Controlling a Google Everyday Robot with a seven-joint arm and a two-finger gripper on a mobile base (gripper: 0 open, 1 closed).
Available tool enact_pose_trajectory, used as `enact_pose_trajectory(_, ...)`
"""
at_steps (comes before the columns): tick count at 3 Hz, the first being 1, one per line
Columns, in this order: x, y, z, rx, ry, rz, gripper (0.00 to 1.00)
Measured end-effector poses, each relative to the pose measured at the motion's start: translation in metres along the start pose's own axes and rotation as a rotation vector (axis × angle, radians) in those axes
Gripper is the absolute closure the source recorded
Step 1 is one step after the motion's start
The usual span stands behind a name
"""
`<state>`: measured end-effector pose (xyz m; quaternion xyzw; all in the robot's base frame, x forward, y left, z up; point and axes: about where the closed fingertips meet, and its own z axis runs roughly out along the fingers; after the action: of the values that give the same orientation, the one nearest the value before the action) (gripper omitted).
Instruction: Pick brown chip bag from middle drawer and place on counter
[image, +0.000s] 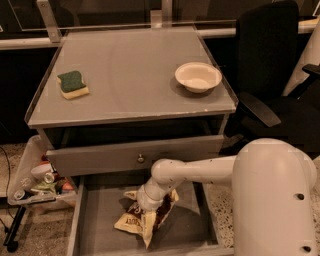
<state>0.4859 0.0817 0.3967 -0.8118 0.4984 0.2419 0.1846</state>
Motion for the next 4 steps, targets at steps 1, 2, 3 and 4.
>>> enact_pose_trajectory(1, -0.0001, -0.0004, 0.0021, -0.002, -0.003, -0.003, 0.00)
enact_pose_trajectory(2, -0.0001, -0.0004, 0.0021, -0.002, -0.003, -0.003, 0.19)
enact_pose_trajectory(3, -0.0001, -0.0004, 0.0021, -0.002, -0.003, -0.003, 0.42)
enact_pose_trajectory(4, -0.0001, -0.0004, 0.0022, -0.002, -0.003, -0.003, 0.65)
